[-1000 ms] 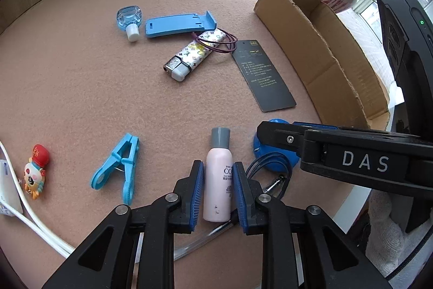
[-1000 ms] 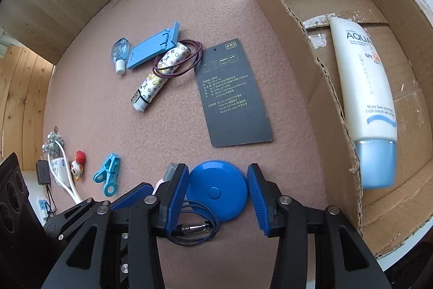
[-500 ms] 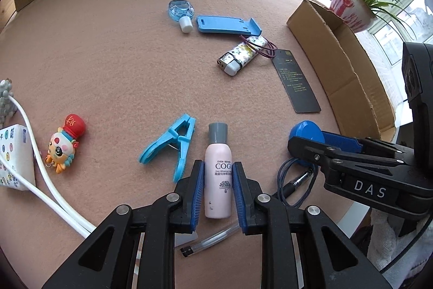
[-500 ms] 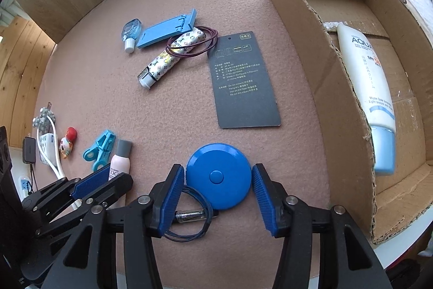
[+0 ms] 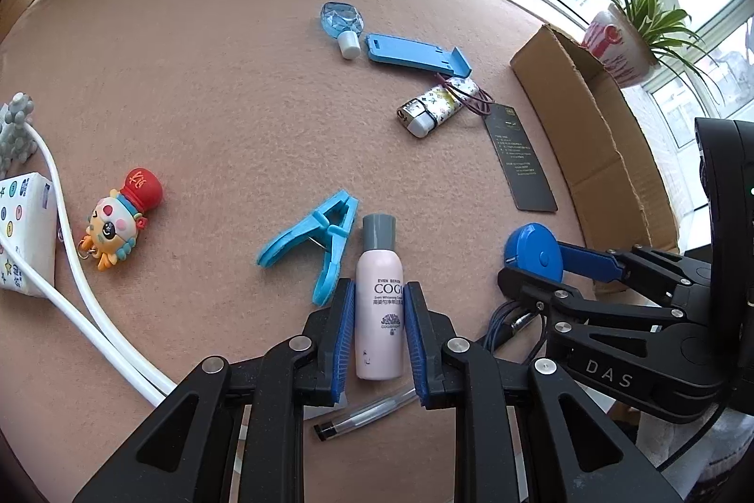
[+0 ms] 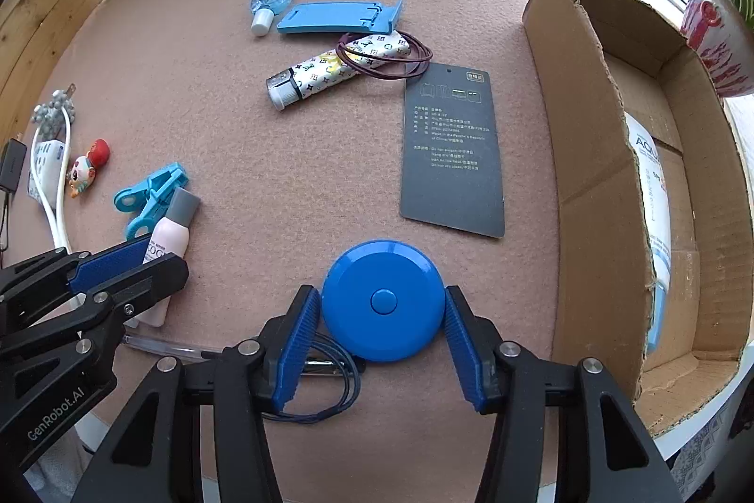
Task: Organize objects
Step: 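Lift the bottle and tape measure and carry both toward the box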
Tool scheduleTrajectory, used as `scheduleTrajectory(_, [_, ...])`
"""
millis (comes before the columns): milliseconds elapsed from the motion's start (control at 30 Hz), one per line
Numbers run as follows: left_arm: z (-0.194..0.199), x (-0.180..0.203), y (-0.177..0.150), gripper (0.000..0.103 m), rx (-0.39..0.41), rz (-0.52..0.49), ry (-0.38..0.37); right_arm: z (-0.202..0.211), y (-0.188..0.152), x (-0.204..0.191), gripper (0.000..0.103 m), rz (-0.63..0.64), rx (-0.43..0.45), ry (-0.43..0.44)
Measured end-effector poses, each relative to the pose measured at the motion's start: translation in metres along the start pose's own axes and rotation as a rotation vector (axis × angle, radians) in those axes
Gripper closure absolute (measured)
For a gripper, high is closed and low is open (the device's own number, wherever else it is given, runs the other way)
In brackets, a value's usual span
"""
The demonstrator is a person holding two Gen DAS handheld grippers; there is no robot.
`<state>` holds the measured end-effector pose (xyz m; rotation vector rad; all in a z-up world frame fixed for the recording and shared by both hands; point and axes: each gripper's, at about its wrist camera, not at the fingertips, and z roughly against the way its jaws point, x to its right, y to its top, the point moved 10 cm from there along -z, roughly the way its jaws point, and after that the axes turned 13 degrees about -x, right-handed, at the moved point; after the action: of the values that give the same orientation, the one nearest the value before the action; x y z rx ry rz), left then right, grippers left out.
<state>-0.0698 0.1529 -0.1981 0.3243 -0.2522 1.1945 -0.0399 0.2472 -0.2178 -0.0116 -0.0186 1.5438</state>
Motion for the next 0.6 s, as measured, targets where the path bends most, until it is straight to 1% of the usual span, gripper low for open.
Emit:
scheduleTrajectory(167, [0.003,-0.004,-0.001,0.08,0.007,0.036,-0.028,0.004,0.002,0.01,0.057,-0.043,0.005,0.029])
scheduleTrajectory(333, [0.011,-0.004,0.005,0.08,0.029,0.05,-0.015,0.021,0.01,0.021,0.057,-0.084,0.053,0.073])
scheduleTrajectory(467, [0.023,0.0,0.014,0.08,0.054,0.053,-0.013,0.035,0.016,0.029,0.057,-0.091,0.082,0.104])
scheduleTrajectory(600, [0.033,0.009,0.022,0.08,0.077,0.05,-0.014,0.048,0.015,0.045,0.057,-0.099,0.106,0.129])
